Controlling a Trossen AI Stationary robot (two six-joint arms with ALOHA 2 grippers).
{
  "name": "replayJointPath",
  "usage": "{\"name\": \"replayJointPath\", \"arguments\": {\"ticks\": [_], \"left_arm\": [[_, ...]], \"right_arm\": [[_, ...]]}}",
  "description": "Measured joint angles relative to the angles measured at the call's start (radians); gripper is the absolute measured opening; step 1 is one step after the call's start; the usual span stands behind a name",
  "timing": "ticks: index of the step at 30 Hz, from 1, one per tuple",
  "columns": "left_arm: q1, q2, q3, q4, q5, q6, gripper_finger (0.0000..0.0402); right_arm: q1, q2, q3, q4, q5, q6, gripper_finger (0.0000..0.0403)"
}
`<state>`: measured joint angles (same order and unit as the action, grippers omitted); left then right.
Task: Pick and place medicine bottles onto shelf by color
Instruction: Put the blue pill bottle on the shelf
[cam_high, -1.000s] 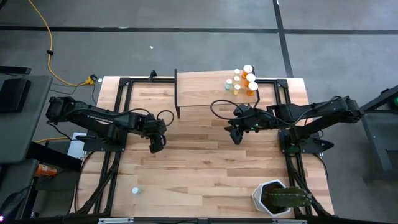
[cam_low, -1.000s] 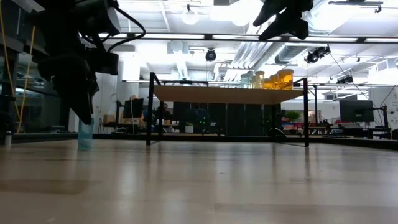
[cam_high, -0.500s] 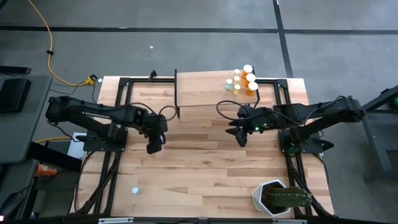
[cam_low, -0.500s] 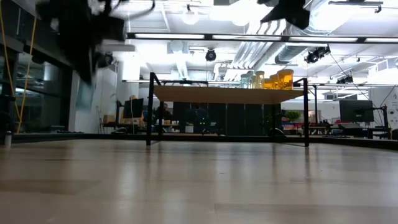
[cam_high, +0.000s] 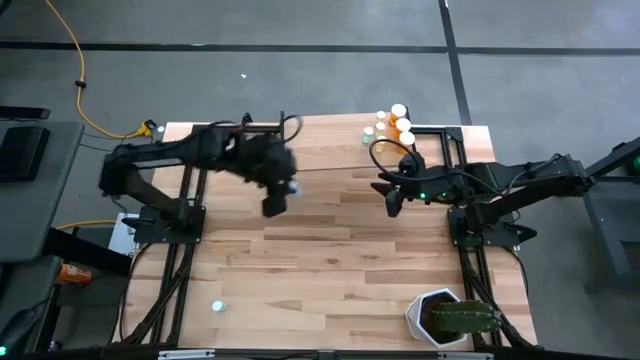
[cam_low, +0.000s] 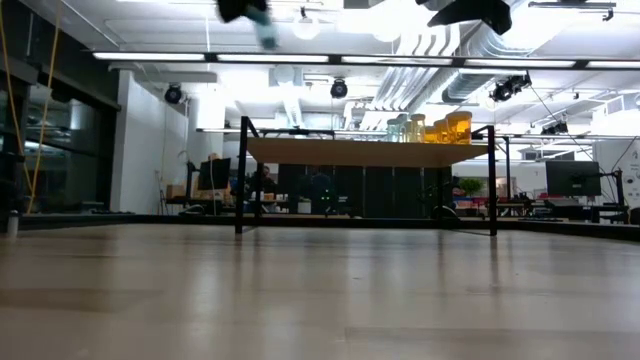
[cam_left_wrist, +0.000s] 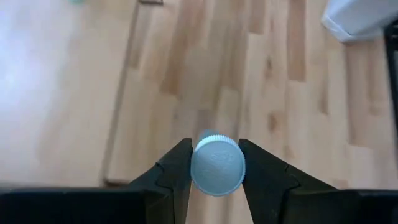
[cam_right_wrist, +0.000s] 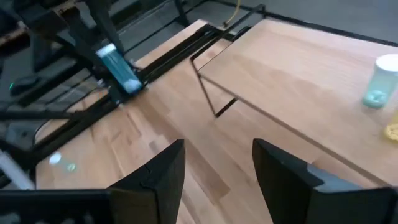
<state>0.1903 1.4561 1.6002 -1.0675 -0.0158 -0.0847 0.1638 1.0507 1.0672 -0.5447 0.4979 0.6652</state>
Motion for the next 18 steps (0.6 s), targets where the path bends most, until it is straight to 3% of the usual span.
{"name": "replayJointPath", "arguments": {"ticks": [11, 18], "left_arm": [[0.144, 0.392, 0.393, 0.050, -0.034, 0.212, 0.0109], [0.191, 0.522, 0.481, 0.039, 0.009, 0.245, 0.0112]], "right_arm": [[-0.002, 0.055, -0.001, 0.077, 0.149, 0.070, 0.0179], [-0.002, 0.073, -0.001, 0.119, 0.185, 0.072, 0.0179]]}}
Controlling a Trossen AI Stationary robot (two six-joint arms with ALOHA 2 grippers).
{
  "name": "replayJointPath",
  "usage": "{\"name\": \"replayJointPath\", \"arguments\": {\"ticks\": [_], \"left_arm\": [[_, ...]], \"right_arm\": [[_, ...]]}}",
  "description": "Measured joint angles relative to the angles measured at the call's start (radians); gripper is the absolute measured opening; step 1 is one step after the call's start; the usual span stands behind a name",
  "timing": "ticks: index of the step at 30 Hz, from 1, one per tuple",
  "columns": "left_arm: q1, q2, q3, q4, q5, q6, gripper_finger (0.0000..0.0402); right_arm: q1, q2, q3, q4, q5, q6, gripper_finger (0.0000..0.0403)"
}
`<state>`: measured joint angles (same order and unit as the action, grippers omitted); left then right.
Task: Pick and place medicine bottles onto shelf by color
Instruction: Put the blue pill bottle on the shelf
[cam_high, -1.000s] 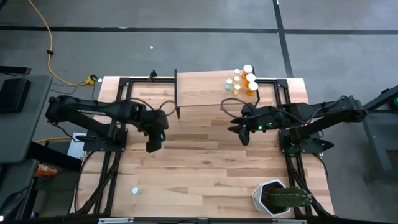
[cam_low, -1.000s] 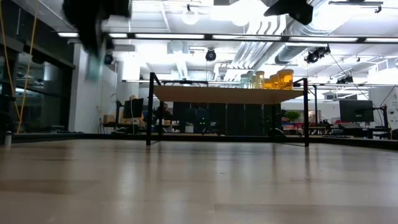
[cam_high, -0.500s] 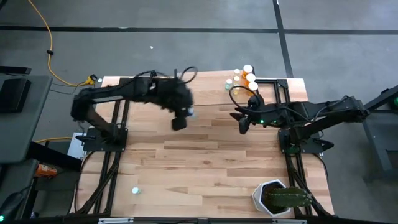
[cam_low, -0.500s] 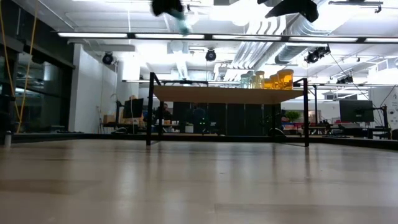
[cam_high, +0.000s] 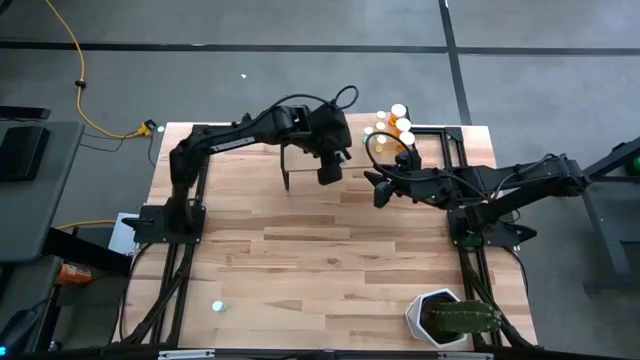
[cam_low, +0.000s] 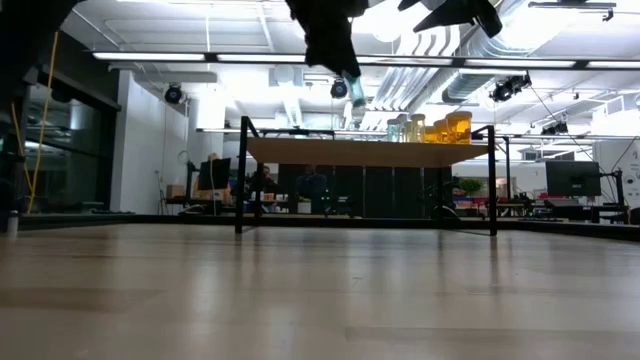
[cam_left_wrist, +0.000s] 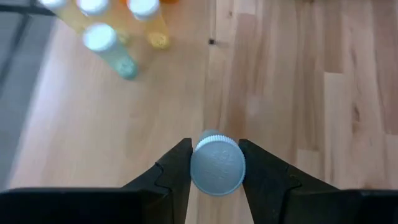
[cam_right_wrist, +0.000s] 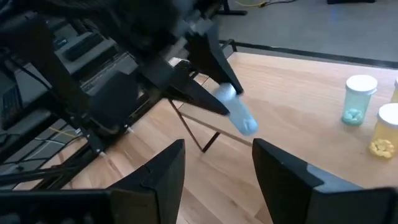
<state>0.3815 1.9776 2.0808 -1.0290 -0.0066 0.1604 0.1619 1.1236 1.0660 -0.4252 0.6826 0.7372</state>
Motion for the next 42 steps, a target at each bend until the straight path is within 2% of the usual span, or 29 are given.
{"name": "replayJointPath", "arguments": {"ticks": [4, 12, 22, 42], "left_arm": [[0.022, 0.021, 0.000, -0.004, 0.045, -0.001, 0.0117], [0.055, 0.025, 0.000, -0.006, -0.010, 0.000, 0.0117], [0.097, 0.061, -0.006, -0.023, 0.014, -0.002, 0.0117], [0.093, 0.097, -0.005, 0.016, 0.025, 0.042, 0.0117]], "right_arm": [[0.000, 0.000, -0.001, -0.001, 0.011, 0.022, 0.0179], [0.000, 0.001, -0.001, -0.001, 0.043, 0.026, 0.0179], [0.000, 0.001, -0.001, -0.002, 0.048, 0.025, 0.0179], [0.000, 0.002, -0.002, -0.003, 0.048, 0.025, 0.0179]]}}
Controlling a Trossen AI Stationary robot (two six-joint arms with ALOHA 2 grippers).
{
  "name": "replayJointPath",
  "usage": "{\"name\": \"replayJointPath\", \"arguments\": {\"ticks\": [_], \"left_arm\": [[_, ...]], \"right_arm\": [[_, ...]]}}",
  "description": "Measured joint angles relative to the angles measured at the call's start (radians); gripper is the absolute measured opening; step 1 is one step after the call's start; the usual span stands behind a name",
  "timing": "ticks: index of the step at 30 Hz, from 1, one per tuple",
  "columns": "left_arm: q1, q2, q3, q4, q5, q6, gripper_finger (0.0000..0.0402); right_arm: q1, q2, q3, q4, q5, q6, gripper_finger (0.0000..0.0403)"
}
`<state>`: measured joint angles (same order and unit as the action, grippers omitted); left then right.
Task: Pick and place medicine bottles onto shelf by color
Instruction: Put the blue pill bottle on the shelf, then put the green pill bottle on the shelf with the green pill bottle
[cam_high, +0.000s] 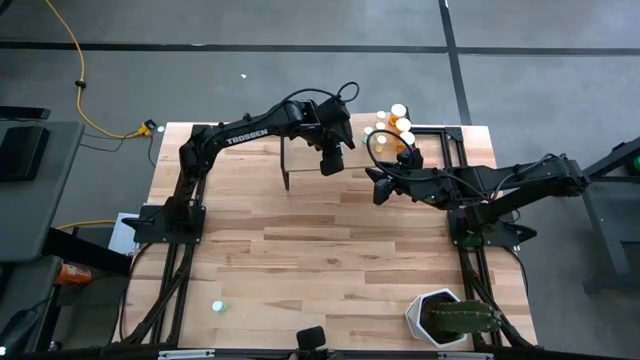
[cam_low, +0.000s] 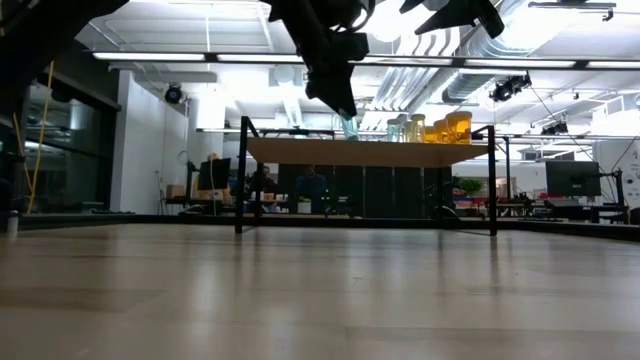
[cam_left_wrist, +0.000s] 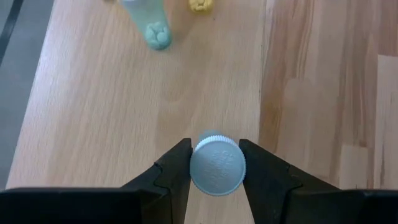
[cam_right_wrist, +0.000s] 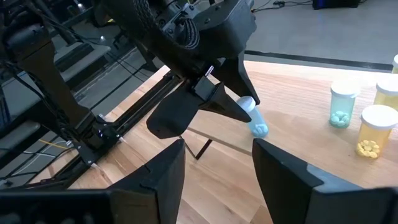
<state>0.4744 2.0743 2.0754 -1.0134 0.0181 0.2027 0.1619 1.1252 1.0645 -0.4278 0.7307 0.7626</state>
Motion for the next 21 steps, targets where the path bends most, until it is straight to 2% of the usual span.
{"name": "replayJointPath", "arguments": {"ticks": [5, 15, 21], "left_arm": [[0.000, 0.000, 0.000, 0.006, -0.003, 0.018, 0.0124], [0.000, 0.000, 0.000, 0.045, -0.004, 0.008, 0.0196], [0.003, 0.000, 0.015, 0.037, -0.004, -0.026, 0.0223]], "right_arm": [[0.000, 0.000, 0.000, 0.000, 0.000, 0.000, 0.0179], [0.000, 0.000, 0.000, 0.000, 0.000, 0.016, 0.0179], [0.000, 0.000, 0.000, 0.000, 0.000, 0.019, 0.0179]]}}
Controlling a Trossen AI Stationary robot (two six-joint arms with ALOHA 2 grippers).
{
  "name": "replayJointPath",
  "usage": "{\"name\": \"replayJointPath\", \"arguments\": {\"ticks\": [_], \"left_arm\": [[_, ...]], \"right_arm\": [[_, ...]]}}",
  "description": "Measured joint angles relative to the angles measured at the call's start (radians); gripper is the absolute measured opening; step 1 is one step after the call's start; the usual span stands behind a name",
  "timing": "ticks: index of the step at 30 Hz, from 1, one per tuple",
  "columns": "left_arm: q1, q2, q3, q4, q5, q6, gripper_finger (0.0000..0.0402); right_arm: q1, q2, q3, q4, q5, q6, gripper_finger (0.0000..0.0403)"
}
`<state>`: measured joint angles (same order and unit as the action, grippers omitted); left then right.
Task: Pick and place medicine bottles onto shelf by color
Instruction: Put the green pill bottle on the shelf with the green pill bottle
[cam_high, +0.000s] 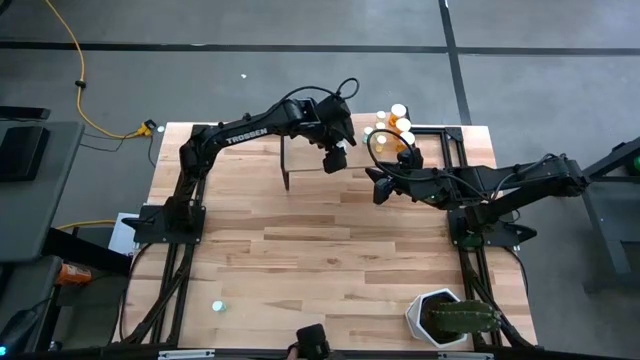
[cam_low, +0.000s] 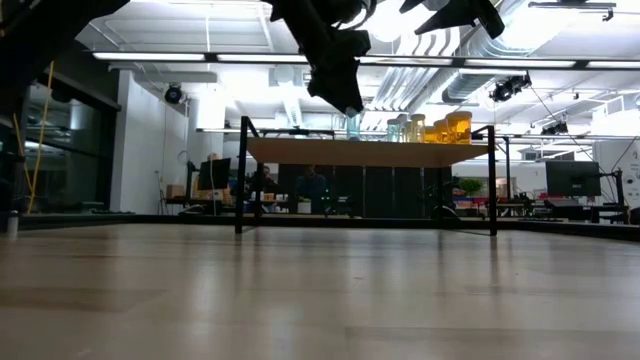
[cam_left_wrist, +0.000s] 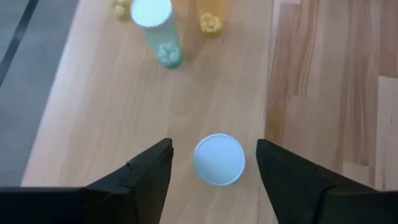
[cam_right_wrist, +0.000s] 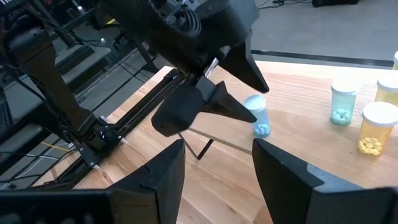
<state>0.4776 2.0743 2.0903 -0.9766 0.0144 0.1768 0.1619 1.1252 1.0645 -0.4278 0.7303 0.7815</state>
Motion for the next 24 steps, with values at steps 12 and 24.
{"name": "replayJointPath", "arguments": {"ticks": [12, 24], "left_arm": [[0.000, 0.000, 0.207, -0.248, 0.002, -0.065, 0.0227], [-0.094, -0.346, -0.209, -0.002, 0.062, -0.283, 0.0227]], "right_arm": [[0.000, 0.000, 0.000, 0.000, 0.000, -0.032, 0.0179], [0.000, 0.000, 0.000, -0.058, -0.003, -0.067, 0.0179]]}}
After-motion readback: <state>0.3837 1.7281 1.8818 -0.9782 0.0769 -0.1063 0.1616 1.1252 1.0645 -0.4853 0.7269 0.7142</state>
